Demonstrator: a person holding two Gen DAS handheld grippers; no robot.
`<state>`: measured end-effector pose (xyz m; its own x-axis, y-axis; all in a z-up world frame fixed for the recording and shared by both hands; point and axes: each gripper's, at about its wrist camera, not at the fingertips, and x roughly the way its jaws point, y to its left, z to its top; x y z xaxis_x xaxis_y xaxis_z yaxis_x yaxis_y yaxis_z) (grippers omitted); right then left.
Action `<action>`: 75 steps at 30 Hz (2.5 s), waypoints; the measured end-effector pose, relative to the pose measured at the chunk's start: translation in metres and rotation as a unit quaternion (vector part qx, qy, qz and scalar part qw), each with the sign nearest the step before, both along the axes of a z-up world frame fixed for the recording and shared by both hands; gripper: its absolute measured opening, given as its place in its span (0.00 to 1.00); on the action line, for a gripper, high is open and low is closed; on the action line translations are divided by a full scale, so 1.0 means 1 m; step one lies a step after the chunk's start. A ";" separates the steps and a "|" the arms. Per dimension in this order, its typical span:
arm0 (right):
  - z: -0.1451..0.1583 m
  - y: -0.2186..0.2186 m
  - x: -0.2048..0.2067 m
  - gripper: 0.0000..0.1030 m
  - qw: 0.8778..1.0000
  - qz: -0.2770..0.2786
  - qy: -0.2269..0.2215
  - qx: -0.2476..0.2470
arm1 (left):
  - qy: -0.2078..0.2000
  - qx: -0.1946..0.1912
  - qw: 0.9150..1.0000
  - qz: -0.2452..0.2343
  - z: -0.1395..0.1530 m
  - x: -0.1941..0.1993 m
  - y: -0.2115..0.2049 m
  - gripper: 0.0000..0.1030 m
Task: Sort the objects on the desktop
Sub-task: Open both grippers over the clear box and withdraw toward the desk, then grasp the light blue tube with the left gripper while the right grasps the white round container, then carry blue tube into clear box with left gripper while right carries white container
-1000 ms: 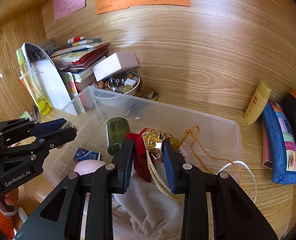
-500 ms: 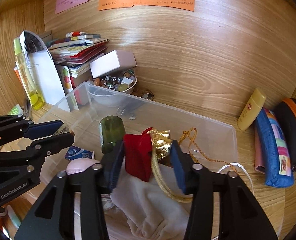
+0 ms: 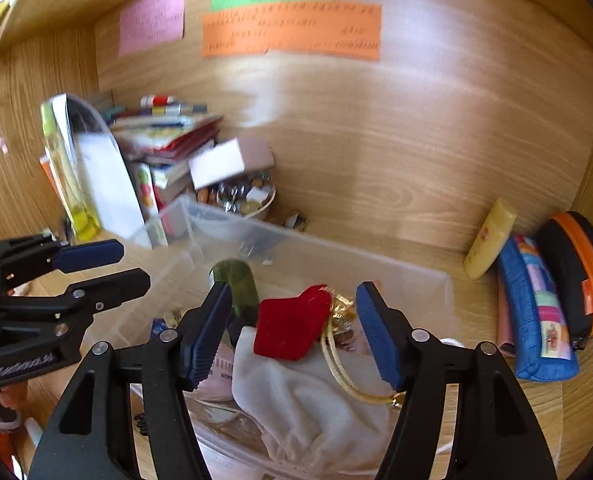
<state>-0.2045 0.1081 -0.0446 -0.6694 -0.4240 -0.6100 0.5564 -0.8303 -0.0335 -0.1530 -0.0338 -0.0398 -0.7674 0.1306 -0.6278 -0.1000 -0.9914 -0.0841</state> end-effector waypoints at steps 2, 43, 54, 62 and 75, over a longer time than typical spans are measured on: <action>0.009 0.007 0.003 0.59 1.000 -0.003 0.004 -0.011 | -0.001 0.003 1.000 0.007 0.004 0.001 -0.005 0.41; -0.049 0.038 0.105 0.72 0.995 -0.020 -0.090 -0.028 | -0.086 0.017 0.994 0.066 -0.068 0.184 -0.029 0.60; -0.067 0.016 0.099 0.72 0.994 -0.023 -0.108 -0.008 | -0.093 0.020 0.995 0.041 -0.074 0.197 -0.015 0.62; -0.075 -0.002 0.089 0.72 0.993 -0.028 -0.118 0.004 | -0.088 0.015 0.995 0.038 -0.076 0.197 -0.006 0.70; -0.073 -0.006 0.079 0.71 0.993 -0.038 -0.112 0.000 | -0.056 -0.043 0.996 0.052 -0.084 0.197 0.011 0.70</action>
